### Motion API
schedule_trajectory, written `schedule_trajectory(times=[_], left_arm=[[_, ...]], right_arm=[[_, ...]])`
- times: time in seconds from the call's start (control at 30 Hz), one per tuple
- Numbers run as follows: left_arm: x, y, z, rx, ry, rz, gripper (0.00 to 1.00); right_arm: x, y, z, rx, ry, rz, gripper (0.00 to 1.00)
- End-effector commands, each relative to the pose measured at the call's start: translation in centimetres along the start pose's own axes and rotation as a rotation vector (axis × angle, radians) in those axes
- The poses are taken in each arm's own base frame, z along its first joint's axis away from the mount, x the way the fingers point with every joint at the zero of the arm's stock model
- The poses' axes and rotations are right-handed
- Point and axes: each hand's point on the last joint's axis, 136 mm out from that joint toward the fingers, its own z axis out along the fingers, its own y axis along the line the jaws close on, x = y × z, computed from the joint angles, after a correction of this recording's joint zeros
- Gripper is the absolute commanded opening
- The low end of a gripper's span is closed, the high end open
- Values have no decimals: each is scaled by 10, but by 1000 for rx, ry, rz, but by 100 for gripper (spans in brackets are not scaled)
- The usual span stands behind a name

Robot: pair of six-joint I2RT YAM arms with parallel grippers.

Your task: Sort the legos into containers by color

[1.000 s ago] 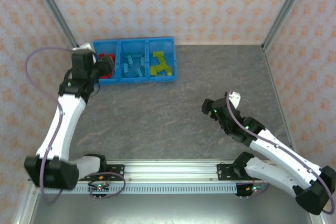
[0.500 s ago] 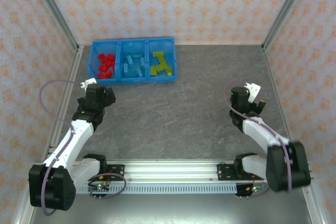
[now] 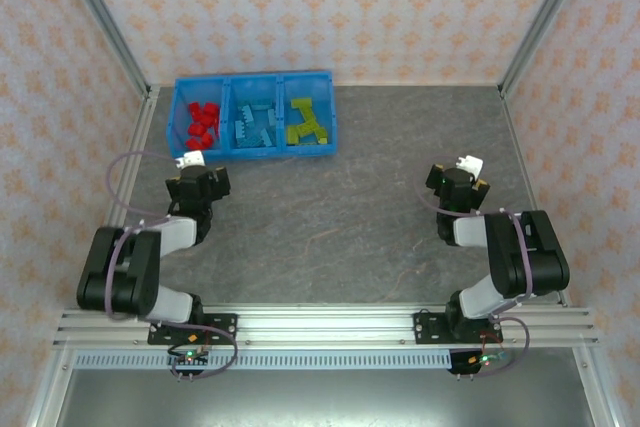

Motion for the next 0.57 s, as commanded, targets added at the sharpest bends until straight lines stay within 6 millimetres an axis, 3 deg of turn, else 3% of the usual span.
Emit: schedule_trajectory(times=[0.0, 0.53], left_arm=[[-29, -24, -1, 111, -119, 35, 100], [-27, -27, -1, 125, -118, 51, 100]], right_arm=[[-14, 7, -1, -37, -41, 14, 99], [-14, 9, 0, -47, -41, 9, 99]])
